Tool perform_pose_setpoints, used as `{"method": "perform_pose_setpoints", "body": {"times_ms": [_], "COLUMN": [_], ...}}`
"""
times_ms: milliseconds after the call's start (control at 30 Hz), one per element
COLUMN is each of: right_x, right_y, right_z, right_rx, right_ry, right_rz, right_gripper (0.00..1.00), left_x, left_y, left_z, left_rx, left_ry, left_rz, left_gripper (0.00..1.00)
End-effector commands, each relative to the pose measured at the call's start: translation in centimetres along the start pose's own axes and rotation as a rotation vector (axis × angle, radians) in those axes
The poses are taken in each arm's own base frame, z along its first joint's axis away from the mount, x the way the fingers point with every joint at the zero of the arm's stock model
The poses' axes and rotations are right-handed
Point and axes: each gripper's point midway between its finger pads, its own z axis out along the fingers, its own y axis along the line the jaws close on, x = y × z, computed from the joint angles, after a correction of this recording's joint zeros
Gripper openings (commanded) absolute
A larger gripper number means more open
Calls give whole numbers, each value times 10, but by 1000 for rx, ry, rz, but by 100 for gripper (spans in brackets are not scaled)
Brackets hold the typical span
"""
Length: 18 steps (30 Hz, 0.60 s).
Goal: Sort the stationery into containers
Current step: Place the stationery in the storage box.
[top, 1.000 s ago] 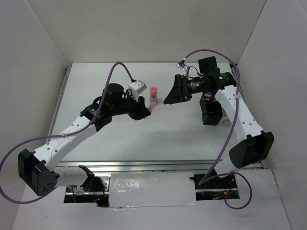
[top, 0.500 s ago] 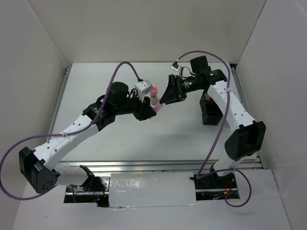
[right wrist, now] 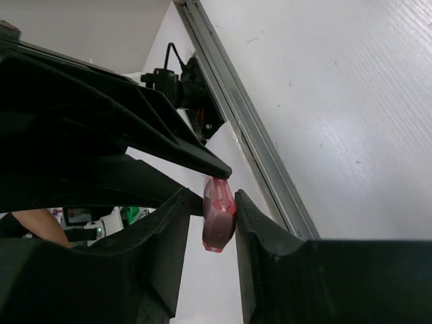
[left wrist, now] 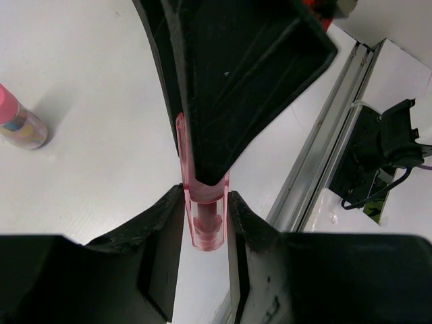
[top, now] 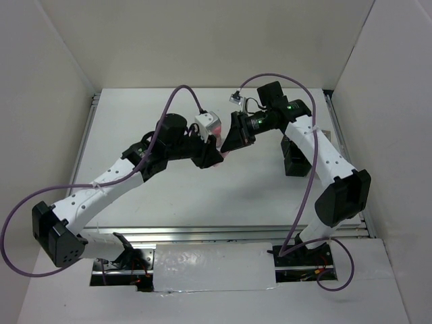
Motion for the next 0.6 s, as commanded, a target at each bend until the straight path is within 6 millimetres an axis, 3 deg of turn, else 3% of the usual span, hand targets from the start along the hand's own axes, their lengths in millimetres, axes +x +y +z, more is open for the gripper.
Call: {"method": "perform_pose_setpoints", "body": {"times_ms": [0,133,167,200,267,300,333,433,467,500,567], "right_x": [2,-1,-1,-3,-8,-8,-9,-10,-9,-6,6], "right_y": [9,7,7,6,-2,-7,-13,-47,-72,-87,-121], "right_z": [-3,-6,-7,-10,-25,-31,-40,-96,-125,-142,-199], "right_rx": [-12,19,32,49,104,117,135,315,432,528,808], "right_ry": [-5,-20,-23,-33,-75,-91,-113,-230,-275,-290,-326], "right_rz": [-42,-60,-67,-73,-66,-54,-39,-39,-38,-39,-59], "right_gripper": [33,8,3,0,0,0,0,0,0,0,0], "left_x": [-32,-33,-35,-35,-31,-28,-27,-18,-16,-15,-5], "left_y": [0,-2,-2,-2,-2,0,1,17,25,40,57], "left_z": [-3,-3,-3,-3,-5,-8,-9,-18,-22,-28,-36], "left_rx": [-17,-6,-9,-11,-15,-29,-39,-114,-153,-202,-261], "left_ry": [-87,-85,-88,-83,-60,-50,-47,-23,-20,-25,-18], "left_rz": [63,61,56,52,47,43,41,-12,-28,-61,-93], "left_gripper": [0,1,12,38,63,96,99,99,99,99,99]}}
